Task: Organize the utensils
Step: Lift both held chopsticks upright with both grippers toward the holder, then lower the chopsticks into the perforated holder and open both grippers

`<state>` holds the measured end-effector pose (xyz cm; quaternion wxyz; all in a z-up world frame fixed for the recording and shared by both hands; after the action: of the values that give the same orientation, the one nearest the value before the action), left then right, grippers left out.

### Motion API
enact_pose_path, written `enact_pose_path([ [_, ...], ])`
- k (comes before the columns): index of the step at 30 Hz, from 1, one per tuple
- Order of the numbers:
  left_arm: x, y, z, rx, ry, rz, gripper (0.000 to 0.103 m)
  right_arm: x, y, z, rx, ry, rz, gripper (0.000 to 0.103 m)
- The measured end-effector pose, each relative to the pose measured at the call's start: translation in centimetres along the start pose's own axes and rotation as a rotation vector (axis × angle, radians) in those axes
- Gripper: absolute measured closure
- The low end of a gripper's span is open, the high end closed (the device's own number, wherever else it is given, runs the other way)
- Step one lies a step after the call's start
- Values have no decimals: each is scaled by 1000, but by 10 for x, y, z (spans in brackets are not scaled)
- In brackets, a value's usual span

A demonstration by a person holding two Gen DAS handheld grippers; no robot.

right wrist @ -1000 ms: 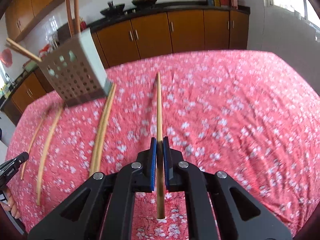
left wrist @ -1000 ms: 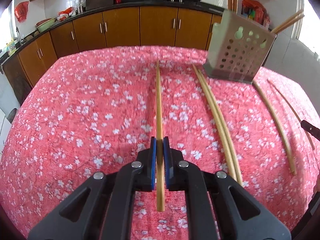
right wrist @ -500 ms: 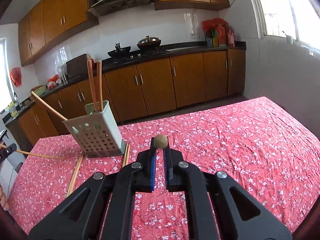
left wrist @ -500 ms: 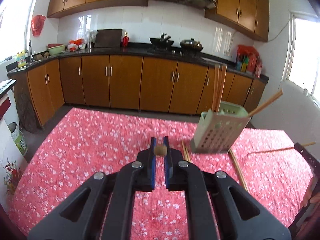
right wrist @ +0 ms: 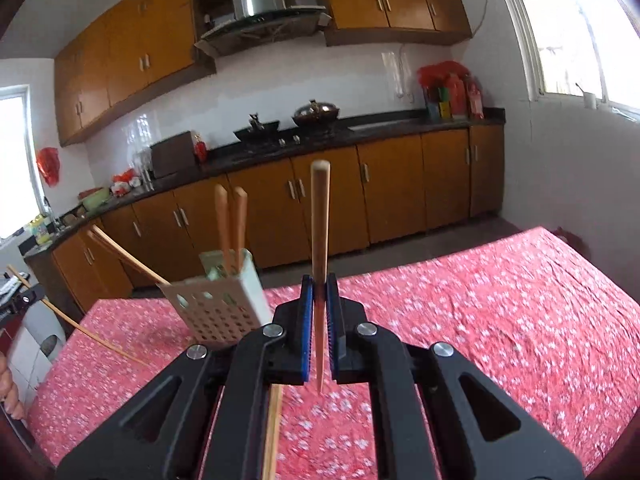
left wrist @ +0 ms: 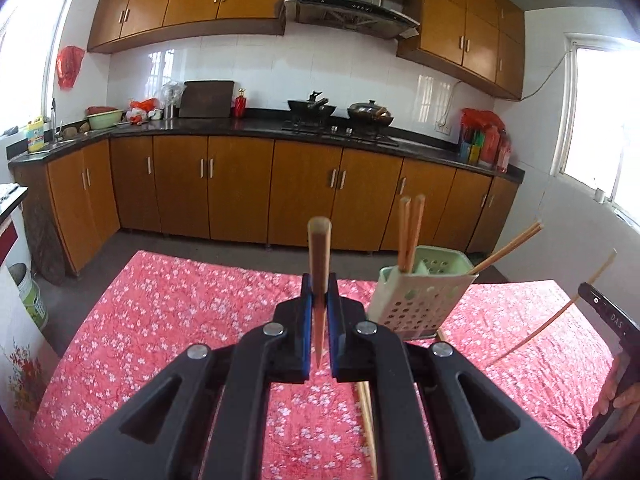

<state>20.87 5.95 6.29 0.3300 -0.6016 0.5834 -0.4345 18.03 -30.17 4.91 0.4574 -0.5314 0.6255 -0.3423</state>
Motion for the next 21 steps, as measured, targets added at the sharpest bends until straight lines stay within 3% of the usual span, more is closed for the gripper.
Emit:
enact_pose_path([
  [10,57,-65,-26,126,132,-4,95,-57,-72,-30,173,-177,1,96],
  [18,95,-125,-17,264,146,-13,95,-80,-110,-12,320,-171,-14,96],
  [21,104,-130,6,259,142,-7,95,-79,-111,10,322,-156,-5,96],
])
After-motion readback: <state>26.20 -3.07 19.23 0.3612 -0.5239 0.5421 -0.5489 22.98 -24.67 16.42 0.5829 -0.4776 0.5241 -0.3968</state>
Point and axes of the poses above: each gripper's, at about its wrist camera, not at the fingertips, and z roughly the way its jaws point, x to its right, y to its underside, the point moved 6 cm from there along z, roughly the way its jaws point, and after that the axes turned 2 degrees about x, right-handed, at the moved point
